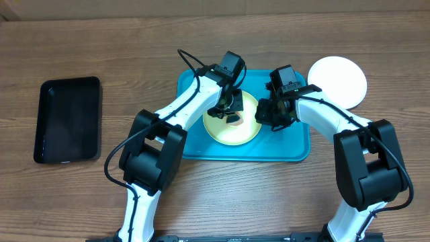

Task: Clean dirty plates on tray and stack at the side
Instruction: 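Scrub the yellow plate with the left-held sponge while the right gripper holds it, then move the left gripper over the black tray and release the sponge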

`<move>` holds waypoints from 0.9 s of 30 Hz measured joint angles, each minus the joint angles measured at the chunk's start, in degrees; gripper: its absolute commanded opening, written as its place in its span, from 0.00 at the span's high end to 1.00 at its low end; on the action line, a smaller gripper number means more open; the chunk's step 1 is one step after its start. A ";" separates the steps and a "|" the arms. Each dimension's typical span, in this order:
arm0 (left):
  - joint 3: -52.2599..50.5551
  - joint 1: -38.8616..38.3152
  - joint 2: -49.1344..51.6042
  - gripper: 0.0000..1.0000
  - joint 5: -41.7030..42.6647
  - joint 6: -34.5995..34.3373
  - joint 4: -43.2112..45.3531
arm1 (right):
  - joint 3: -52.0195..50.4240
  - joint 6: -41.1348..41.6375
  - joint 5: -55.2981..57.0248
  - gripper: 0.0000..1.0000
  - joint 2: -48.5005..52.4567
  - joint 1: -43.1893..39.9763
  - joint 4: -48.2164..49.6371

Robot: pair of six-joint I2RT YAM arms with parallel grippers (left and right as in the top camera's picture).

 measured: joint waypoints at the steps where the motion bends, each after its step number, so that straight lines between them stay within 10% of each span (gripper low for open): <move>1: 0.20 0.22 0.00 0.96 -1.07 0.00 -1.03 | 0.00 0.00 0.00 0.96 0.00 0.00 0.04; 27: 22.86 12.39 -0.35 0.96 -16.63 -1.88 -31.76 | 5.09 -2.01 -1.03 0.96 0.24 0.59 -6.19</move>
